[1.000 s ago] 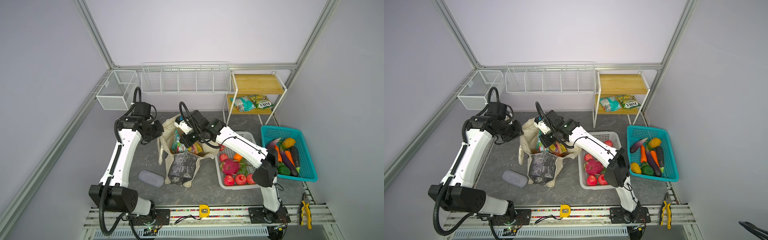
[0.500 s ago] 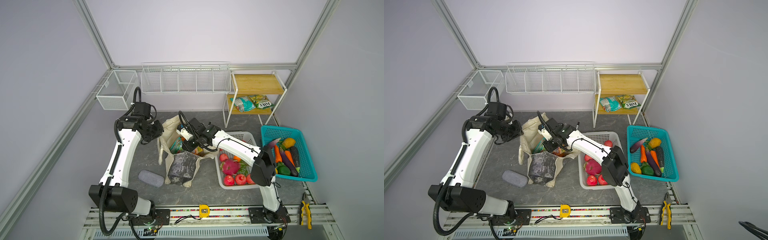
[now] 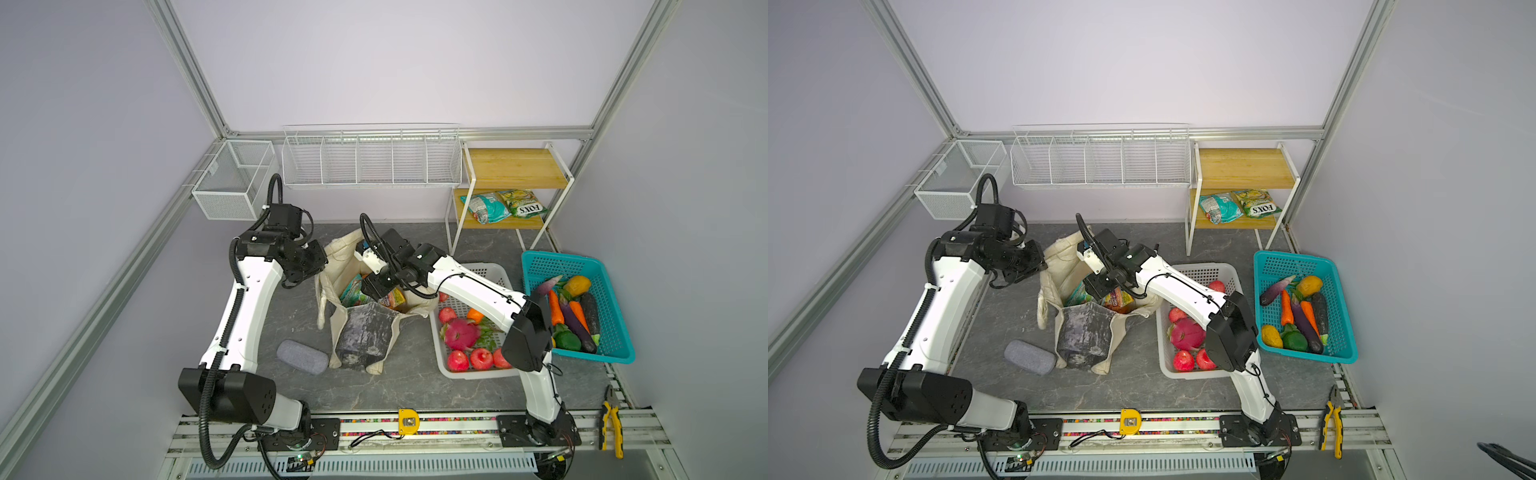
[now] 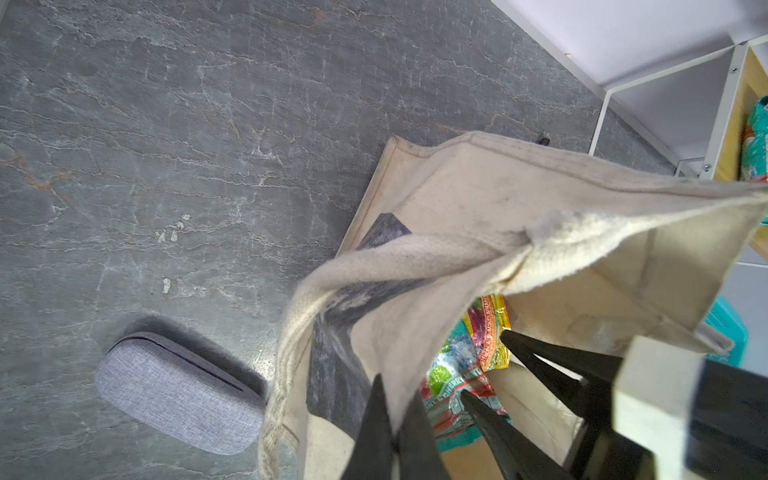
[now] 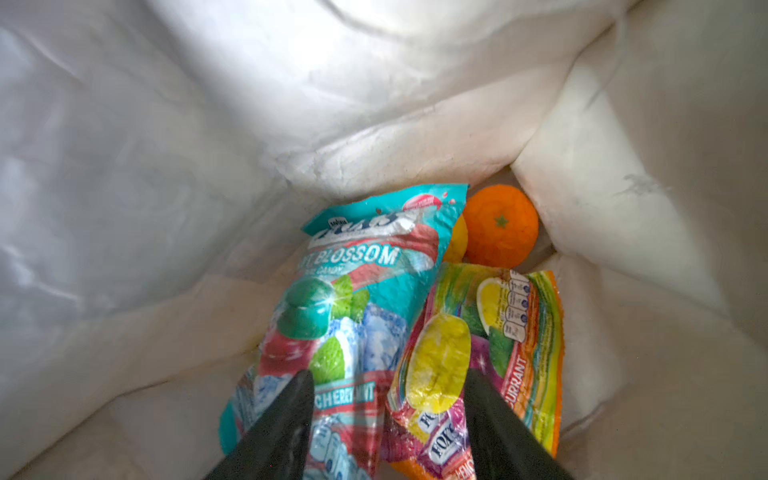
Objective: Place the food into the grocery bag and tie it
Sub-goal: 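Lower the mint packet into the bag and open the right gripper, then raise the right gripper out of the bag toward the bag's far handle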
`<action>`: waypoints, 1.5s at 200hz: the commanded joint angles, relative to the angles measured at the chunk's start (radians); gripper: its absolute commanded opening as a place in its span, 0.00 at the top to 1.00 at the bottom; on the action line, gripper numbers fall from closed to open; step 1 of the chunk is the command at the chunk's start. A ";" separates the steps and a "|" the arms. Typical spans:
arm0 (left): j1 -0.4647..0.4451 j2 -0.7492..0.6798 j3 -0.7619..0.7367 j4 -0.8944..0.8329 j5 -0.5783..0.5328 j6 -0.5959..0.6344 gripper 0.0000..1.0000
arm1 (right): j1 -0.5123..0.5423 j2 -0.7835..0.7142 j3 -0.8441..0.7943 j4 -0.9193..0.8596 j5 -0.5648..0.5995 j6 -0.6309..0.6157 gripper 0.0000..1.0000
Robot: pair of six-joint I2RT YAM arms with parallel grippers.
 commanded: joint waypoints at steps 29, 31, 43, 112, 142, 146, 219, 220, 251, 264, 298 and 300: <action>0.005 0.000 0.013 0.000 -0.009 -0.017 1.00 | -0.011 -0.059 0.254 -0.012 -0.006 0.043 0.33; 0.005 -0.001 0.013 0.000 -0.009 -0.017 1.00 | -0.011 -0.060 0.265 -0.012 -0.003 0.046 0.33; 0.005 -0.007 0.008 0.003 -0.015 -0.021 1.00 | -0.016 -0.072 0.318 -0.011 0.018 0.056 0.33; 0.004 -0.019 -0.009 0.003 -0.029 -0.020 1.00 | -0.095 -0.332 0.117 -0.068 0.199 0.146 0.30; 0.005 -0.023 -0.019 -0.004 -0.034 -0.012 1.00 | -0.151 -0.515 -0.274 0.008 0.188 0.291 0.29; 0.004 -0.025 -0.021 -0.004 -0.036 -0.011 1.00 | -0.156 -0.535 -0.320 0.020 0.181 0.311 0.29; 0.005 -0.039 -0.050 -0.004 -0.042 -0.012 1.00 | -0.175 -0.558 -0.598 0.013 0.077 0.461 0.26; 0.005 -0.039 -0.049 -0.004 -0.042 -0.012 1.00 | -0.175 -0.557 -0.598 0.012 0.078 0.461 0.26; 0.005 -0.039 -0.051 -0.004 -0.043 -0.009 1.00 | -0.182 -0.527 -0.607 -0.012 0.081 0.478 0.26; 0.004 -0.036 -0.051 -0.006 -0.043 -0.008 1.00 | -0.187 -0.514 -0.624 -0.010 0.062 0.491 0.26; 0.005 -0.031 -0.043 -0.007 -0.045 0.001 1.00 | -0.195 -0.474 -0.659 -0.007 0.012 0.514 0.30; 0.004 -0.031 -0.043 -0.007 -0.045 0.003 1.00 | -0.197 -0.472 -0.658 -0.007 0.009 0.514 0.31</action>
